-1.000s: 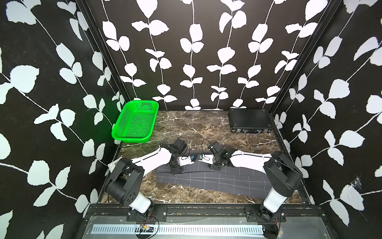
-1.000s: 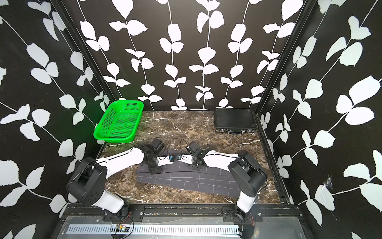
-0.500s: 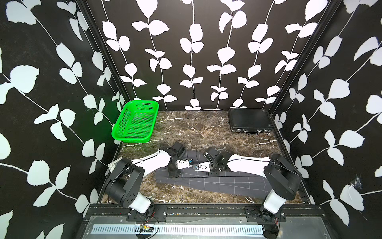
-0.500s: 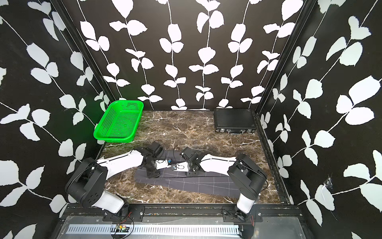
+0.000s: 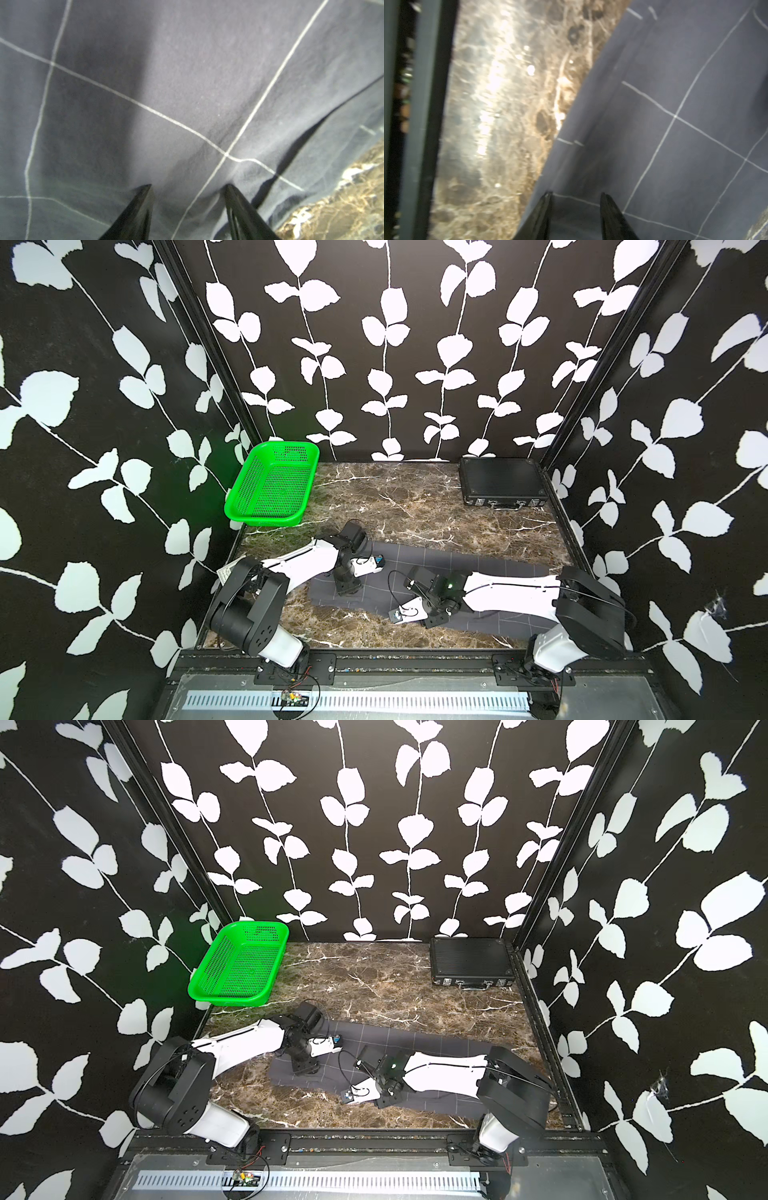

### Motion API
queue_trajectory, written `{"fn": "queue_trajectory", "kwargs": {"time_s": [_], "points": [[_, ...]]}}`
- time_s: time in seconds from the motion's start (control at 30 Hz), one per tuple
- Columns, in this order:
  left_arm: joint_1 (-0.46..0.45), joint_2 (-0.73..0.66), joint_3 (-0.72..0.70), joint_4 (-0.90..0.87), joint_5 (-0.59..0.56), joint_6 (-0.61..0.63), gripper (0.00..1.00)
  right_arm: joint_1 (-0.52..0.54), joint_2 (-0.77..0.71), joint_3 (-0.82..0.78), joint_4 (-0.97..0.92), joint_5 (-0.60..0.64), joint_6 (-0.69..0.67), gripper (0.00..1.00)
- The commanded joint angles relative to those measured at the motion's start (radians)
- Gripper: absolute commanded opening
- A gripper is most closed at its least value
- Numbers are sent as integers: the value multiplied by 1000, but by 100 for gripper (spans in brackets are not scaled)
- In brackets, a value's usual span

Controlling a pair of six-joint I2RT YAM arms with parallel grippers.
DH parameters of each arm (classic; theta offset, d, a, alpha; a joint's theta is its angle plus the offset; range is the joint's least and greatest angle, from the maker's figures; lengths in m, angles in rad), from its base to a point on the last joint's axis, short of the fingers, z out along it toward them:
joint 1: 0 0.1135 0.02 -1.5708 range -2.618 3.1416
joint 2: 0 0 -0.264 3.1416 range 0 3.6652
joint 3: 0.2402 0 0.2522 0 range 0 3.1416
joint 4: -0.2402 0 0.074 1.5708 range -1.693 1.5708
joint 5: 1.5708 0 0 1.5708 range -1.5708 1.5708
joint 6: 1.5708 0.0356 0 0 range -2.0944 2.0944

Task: Roll up the pillowcase
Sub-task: Fold the pillowcase at the center of the board.

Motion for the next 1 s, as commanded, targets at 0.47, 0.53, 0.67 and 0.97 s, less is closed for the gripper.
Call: {"fn": "queue_trajectory", "kwargs": {"time_s": [0.47,0.53,0.67,0.97], "points": [[-28,-69,42,-25,56,17,59,-163,-174,-46,-110,196,155,43],[-28,-27,48,-20,29,20,59,-164,-155,-55,-145,241,103,43],[-27,27,52,-1,-38,23,59,-228,-177,-89,-163,276,86,43],[18,33,11,9,-114,15,60,-374,-111,-94,-177,333,21,43]]}}
